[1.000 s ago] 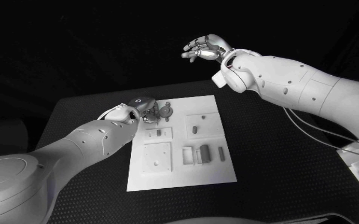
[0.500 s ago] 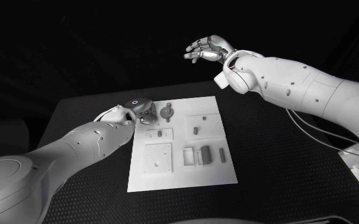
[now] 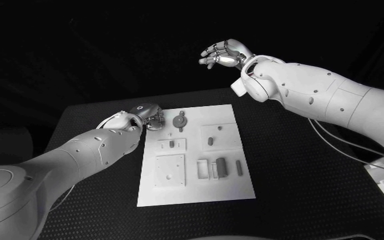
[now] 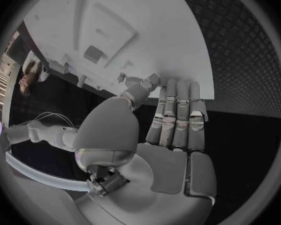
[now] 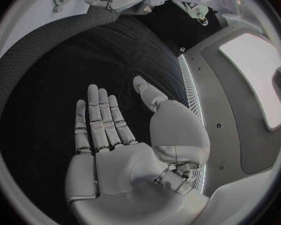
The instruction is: Assemble the parts on the task board
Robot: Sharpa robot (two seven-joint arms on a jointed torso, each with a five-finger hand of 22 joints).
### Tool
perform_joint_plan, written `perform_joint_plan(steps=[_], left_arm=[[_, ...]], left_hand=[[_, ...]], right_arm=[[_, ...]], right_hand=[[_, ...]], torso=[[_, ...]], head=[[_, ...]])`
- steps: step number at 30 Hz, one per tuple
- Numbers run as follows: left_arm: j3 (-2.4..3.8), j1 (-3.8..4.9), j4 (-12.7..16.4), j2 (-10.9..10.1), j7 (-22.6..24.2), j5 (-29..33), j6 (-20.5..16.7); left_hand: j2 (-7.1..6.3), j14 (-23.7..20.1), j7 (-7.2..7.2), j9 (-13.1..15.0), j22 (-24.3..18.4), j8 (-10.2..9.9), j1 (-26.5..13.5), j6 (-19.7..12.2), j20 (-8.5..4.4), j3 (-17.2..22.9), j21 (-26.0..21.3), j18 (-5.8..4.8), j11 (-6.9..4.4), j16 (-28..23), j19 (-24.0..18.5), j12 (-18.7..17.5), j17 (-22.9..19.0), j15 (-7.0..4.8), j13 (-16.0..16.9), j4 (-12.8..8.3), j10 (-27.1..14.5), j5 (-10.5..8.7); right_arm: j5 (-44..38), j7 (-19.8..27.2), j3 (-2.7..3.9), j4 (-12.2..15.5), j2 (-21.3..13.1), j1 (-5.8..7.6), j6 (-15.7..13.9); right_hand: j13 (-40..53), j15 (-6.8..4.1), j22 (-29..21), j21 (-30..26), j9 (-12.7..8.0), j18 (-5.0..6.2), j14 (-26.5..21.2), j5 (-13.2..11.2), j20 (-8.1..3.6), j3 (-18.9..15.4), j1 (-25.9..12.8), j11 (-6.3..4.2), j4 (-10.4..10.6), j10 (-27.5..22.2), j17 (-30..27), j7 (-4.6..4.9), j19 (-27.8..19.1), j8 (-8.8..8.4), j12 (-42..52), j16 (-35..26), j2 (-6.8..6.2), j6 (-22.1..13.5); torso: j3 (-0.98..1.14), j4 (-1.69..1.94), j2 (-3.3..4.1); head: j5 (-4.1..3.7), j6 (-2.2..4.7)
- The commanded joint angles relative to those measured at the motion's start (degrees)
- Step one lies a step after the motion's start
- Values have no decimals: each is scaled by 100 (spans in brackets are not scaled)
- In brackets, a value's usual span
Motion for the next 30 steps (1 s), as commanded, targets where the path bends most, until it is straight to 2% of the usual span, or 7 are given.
perform_joint_plan(steps=[1,5,8,12,17,25,30], left_arm=[[107,22,115,-57,-2,716,181],[345,67,337,-202,-17,1125,393],[414,153,688,-433,44,1505,746],[429,252,1123,-726,10,1781,834],[435,285,1489,-1031,-56,2533,1038],[420,279,2049,-1446,-128,3686,1417],[418,252,2436,-1766,-72,4693,1793]], left_hand=[[-36,36,-124,38,10,70,-64,144,11,-21,16,-52,-6,19,39,-35,0,11,6,19,50,12],[-27,38,-123,38,11,68,-76,141,11,-21,13,-55,-4,15,43,-43,-2,12,10,29,52,8],[5,54,-124,41,13,69,-116,142,8,-30,13,-54,-3,15,62,-51,-3,12,21,48,69,3],[42,73,-131,48,11,73,-174,146,3,-50,5,-51,-5,11,85,-70,-7,7,37,55,88,-37],[71,80,-135,51,9,76,-184,149,0,-46,1,-49,-8,8,94,-77,-9,3,46,56,101,-42],[69,83,-129,52,2,69,-239,135,2,-66,-9,-52,-4,-2,100,-101,-14,6,57,63,101,-37],[64,83,-126,51,-7,63,-292,125,4,-85,-15,-52,0,-11,103,-120,-18,10,68,75,101,-49]], right_arm=[[-15,35,5,-4,7,0,56],[-178,31,4,-22,18,-3,67],[-370,27,4,-36,17,-24,75],[-587,15,3,21,-30,-83,86],[-901,0,2,84,-45,-160,69],[-1805,-9,-20,269,-97,-306,-15],[-2538,116,-174,582,-178,-394,-240]], right_hand=[[-10,-6,10,-23,-10,-91,44,-8,-2,-6,-29,-5,25,-19,-5,233,17,31,22,-21,24,-48],[-12,-7,14,-26,-11,-89,44,-7,-4,-2,-15,-6,16,-20,-6,233,18,31,23,-22,22,-50],[-15,-8,20,-30,-13,-88,44,-5,-6,6,7,-7,1,-21,-6,232,20,33,24,-21,25,-49],[-19,-9,27,-32,-15,-84,47,-5,-7,16,32,-7,-13,-20,-6,231,29,36,27,-19,33,-48],[-21,-10,34,-35,-16,-83,50,-5,-8,23,49,-7,-24,-18,-7,230,37,40,30,-17,39,-45],[-30,-14,53,-46,-17,-79,59,-4,-8,50,120,-11,-71,-11,-8,223,52,56,40,-12,51,-27],[-40,-30,84,-66,-15,-75,89,-6,-9,80,263,-26,-136,22,-10,206,70,88,59,1,33,16]], torso=[[-2,0,-4],[-5,4,-16],[-25,13,-48],[-66,37,-112],[-116,63,-199],[-159,47,-285],[-178,31,-337]], head=[[22,15],[45,22],[64,24],[73,-3],[103,-21],[145,-17],[171,-14]])
